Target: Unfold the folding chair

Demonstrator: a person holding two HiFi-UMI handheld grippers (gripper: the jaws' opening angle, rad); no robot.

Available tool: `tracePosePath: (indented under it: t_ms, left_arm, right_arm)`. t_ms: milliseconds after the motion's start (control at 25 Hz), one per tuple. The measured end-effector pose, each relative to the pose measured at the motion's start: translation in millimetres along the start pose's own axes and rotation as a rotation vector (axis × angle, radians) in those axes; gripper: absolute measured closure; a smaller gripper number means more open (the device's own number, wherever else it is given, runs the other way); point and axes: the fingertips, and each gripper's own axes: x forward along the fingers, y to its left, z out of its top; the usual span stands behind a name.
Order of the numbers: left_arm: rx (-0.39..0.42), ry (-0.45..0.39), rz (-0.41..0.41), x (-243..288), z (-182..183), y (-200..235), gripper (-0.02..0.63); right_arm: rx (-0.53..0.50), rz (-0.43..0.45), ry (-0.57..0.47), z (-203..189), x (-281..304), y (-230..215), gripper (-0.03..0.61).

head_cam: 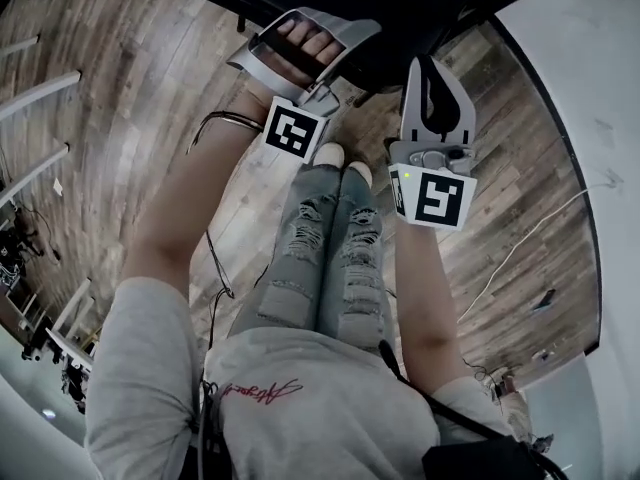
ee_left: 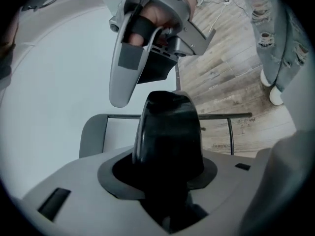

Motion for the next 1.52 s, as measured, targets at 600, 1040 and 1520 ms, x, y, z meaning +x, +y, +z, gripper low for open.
tracePosePath:
  t_ms: [600, 1040, 1520]
  left_arm:
    - [-0.007, 0.035, 0.172, -37.3, 0.3, -86.9, 0.387]
    - [-0.006, 0.079, 0.229, -72.6, 2.7, -158.6, 0.347]
    - [-0.011, 0.101, 0.205, -87.8, 4.6, -223.2, 0.281]
  right_arm:
    - [-0.007, 0.125, -0.002, -81.9, -49.9, 99.1, 0.554]
    - [-0.033, 0.144, -0.005, -112.9, -59.6, 145.1, 0.555]
    - [-0.064, 0.195, 0.004, -147.5, -68.8, 173.9, 0.554]
